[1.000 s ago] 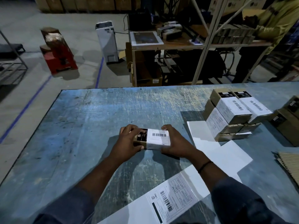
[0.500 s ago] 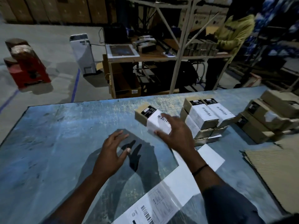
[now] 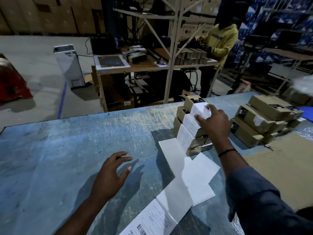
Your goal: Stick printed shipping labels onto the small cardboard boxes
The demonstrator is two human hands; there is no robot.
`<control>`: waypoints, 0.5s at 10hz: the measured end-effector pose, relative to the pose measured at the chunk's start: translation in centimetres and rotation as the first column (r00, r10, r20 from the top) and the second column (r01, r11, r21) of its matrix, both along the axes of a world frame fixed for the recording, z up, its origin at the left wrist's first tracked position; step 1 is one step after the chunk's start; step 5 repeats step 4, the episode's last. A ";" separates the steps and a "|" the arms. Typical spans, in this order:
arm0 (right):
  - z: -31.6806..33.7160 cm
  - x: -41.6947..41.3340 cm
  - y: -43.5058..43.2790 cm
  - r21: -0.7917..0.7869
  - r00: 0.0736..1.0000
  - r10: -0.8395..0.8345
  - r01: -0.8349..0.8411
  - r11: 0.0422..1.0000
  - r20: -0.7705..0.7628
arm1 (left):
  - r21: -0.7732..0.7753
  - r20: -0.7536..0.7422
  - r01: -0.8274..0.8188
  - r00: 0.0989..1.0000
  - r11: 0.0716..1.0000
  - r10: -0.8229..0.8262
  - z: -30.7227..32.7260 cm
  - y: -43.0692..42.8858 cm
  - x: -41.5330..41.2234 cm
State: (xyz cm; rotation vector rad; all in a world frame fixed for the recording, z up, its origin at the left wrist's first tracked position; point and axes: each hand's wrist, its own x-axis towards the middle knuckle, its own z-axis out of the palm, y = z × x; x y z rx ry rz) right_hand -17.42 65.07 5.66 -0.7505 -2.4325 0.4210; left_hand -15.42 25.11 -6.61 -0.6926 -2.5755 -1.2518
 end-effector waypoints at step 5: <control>-0.4 0.8 -3.6 0.197 0.995 -0.015 0.034 0.980 -0.096 | -0.007 -0.062 0.028 0.998 1.000 -0.029 2.1 1.8 -0.8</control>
